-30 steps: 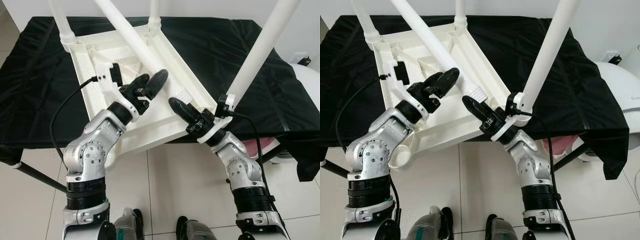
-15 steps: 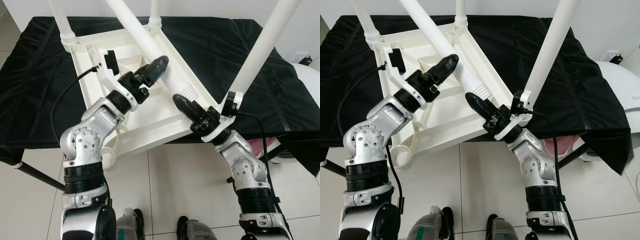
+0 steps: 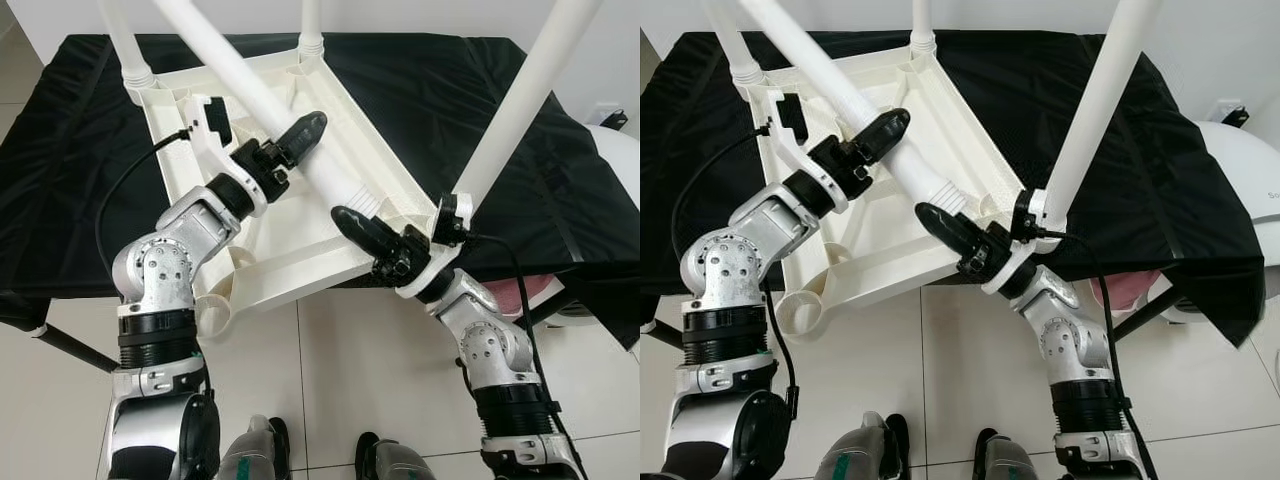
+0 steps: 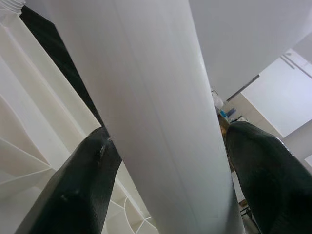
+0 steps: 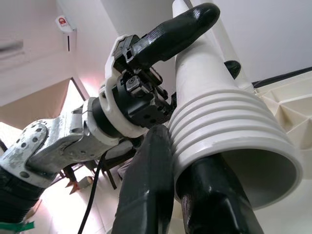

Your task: Building children table

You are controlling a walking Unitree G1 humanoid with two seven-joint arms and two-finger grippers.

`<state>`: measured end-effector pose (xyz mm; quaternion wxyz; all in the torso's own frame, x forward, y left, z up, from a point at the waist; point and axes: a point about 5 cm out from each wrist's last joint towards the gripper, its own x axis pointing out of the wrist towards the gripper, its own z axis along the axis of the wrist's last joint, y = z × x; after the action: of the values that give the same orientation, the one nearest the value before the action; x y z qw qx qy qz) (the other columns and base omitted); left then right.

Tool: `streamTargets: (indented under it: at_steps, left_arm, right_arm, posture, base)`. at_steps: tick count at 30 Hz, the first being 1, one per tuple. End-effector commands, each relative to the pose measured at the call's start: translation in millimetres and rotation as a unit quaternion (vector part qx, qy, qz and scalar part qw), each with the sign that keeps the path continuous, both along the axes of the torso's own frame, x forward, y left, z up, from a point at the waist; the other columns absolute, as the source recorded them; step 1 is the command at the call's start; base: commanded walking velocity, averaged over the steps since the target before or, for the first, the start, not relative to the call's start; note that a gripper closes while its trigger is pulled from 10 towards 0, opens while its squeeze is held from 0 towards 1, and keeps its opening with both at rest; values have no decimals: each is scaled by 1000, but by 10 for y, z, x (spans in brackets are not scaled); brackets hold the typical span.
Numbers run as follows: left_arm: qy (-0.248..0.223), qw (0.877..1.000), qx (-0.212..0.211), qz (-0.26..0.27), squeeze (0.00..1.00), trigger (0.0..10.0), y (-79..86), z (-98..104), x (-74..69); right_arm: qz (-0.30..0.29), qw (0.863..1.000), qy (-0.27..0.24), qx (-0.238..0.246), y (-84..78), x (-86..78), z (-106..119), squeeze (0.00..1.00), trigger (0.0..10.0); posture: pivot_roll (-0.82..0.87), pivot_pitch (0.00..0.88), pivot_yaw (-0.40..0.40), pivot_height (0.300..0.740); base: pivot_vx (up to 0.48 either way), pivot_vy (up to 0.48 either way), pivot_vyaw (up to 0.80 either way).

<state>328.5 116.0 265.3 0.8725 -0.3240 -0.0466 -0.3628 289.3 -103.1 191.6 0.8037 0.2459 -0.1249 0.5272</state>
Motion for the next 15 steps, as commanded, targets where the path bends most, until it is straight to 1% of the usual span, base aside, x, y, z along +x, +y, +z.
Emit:
streamTargets:
  at_steps: [1, 5, 6, 7, 9, 10, 11, 13, 14, 15]
  left_arm:
    - [-7, 1000, -12, -23, 0, 10000, -30, 20, 2]
    - [-6, 1000, -20, -23, 0, 10000, -16, 33, 16]
    - [-5, 999, -24, -22, 0, 10000, -5, 37, 23]
    - [0, 999, -38, -23, 0, 10000, 10, 53, 34]
    - [0, 999, -38, -23, 0, 10000, 10, 53, 34]
    - [5, 998, -49, -24, 0, 10000, 19, 62, 40]
    - [5, 998, -49, -24, 0, 10000, 19, 62, 40]
    - [9, 997, -73, -26, 0, 3412, 34, 94, 30]
    - [11, 996, -82, -25, 0, 3412, 48, 106, 30]
    - [14, 995, -95, -25, 0, 0, 68, 123, 31]
  right_arm:
    - [16, 1000, -11, 6, -1, -55, 26, 0, 10000]
    - [16, 1000, -11, 5, -7, -64, 19, 0, 10000]
    - [16, 1000, -10, 5, -10, -69, 16, 0, 10000]
    - [16, 1000, -10, 4, -13, -75, 14, 0, 10000]
    - [16, 1000, -10, 4, -13, -75, 14, 0, 10000]
    - [16, 1000, -9, 4, -14, -80, 13, 0, 10000]
    - [16, 1000, -9, 4, -14, -80, 13, 0, 10000]
    - [15, 1000, -10, 3, -22, -87, 9, 0, 10000]
    - [14, 1000, -11, 3, -23, -85, 7, 0, 10000]
    - [10, 1000, -13, 3, -25, -84, 8, 0, 10000]
  posture:
    - [0, 137, 31, 740]
    - [-4, 137, 30, 740]
    - [-5, 136, 31, 740]
    - [-6, 136, 32, 740]
    - [-6, 136, 32, 740]
    - [-6, 136, 32, 740]
    - [-6, 136, 32, 740]
    - [-6, 136, 35, 740]
    - [-6, 136, 35, 740]
    - [-4, 138, 35, 740]
  base:
    - [0, 0, 0]
    - [0, 0, 0]
    - [0, 0, 0]
    - [0, 0, 0]
    - [0, 0, 0]
    - [0, 0, 0]
    - [0, 0, 0]
    - [0, 0, 0]
    - [0, 0, 0]
    - [0, 0, 0]
